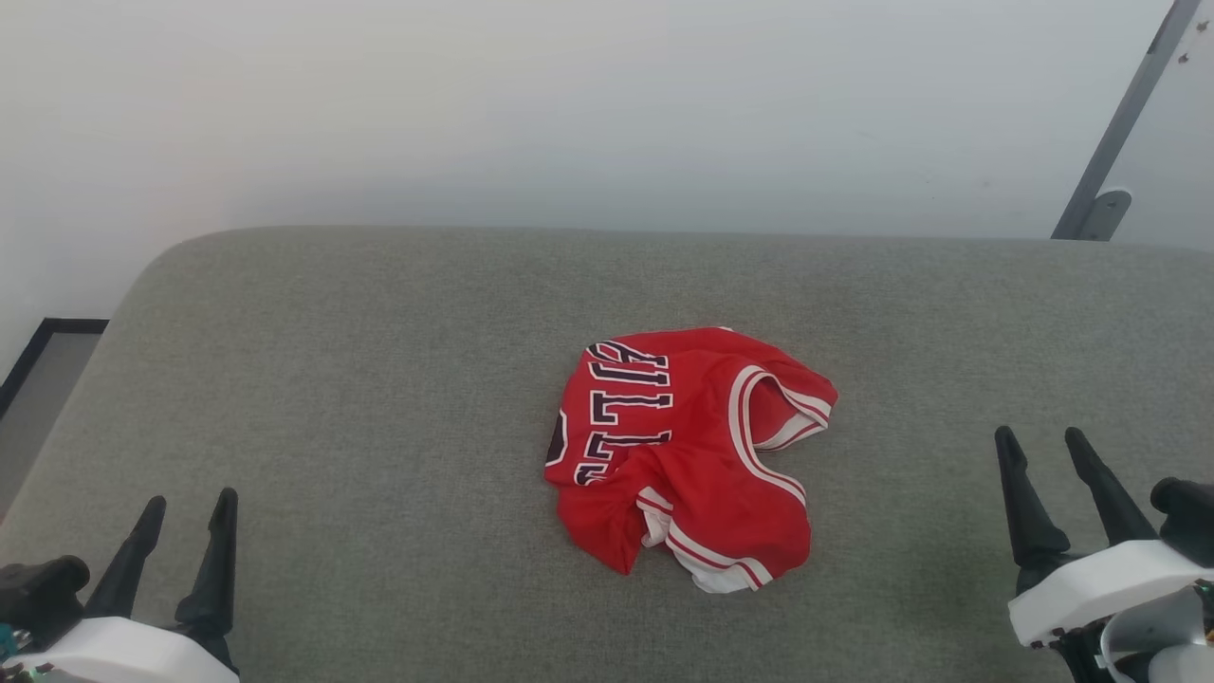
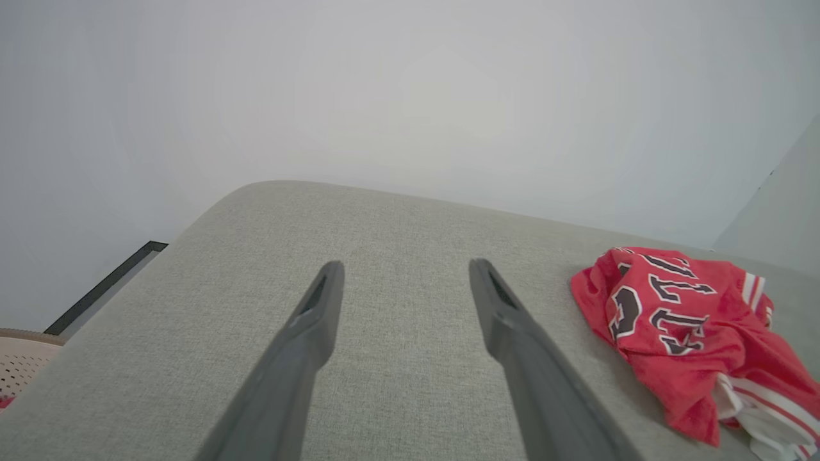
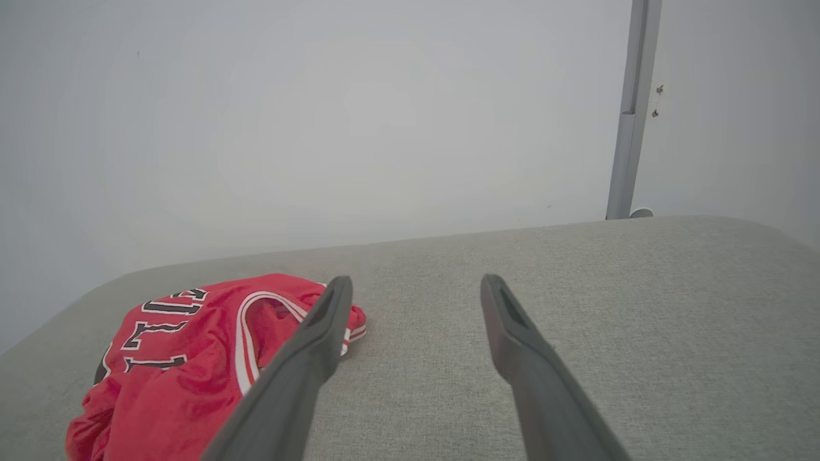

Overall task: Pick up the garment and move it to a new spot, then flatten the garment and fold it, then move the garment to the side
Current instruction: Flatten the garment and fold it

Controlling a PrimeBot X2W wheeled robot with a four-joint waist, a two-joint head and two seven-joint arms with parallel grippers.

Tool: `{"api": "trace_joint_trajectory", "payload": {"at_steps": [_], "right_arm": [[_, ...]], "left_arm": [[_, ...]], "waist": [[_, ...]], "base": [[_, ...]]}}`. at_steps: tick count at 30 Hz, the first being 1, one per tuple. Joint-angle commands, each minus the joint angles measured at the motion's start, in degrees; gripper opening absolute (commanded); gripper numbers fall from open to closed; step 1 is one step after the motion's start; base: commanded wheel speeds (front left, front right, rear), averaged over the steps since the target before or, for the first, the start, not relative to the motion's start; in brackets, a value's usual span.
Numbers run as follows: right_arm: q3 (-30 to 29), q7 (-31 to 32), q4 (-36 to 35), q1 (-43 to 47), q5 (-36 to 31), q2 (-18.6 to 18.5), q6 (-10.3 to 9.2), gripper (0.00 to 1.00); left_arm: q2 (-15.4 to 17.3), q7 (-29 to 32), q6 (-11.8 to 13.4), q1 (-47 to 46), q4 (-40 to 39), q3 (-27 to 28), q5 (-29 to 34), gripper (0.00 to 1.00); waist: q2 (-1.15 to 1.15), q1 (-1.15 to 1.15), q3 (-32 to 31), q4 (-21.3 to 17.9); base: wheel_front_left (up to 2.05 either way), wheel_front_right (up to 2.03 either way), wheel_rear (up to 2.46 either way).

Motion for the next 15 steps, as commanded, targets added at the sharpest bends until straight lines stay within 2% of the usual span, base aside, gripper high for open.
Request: {"api": "trace_joint_trajectory", "payload": {"at_steps": [1, 7, 15], "right_arm": [[0.33, -0.17, 0.15, 0.24, 0.41, -0.18, -0.02, 1.0], [0.9, -0.23, 0.41, -0.15, 0.09, -0.12, -0.02, 1.0], [2.23, -0.1, 0.59, -1.43, 0.28, -0.44, -0.02, 1.0]], "left_arm": [[-0.13, 0.43, 0.2, -0.62, -0.45, -0.28, -0.17, 1.0], [-0.14, 2.87, -0.58, -2.24, -2.15, -1.54, -1.06, 1.0], [0.63, 9.59, -2.08, -6.85, -4.79, -3.68, -3.47, 1.0]], "waist": [[0.0, 0.0, 0.0, 0.13], [0.0, 0.0, 0.14, 0.35], [0.0, 0.0, 1.06, -0.94]], "base": [[0.0, 0.0, 0.0], [0.0, 0.0, 0.0], [0.0, 0.0, 0.0]]}}
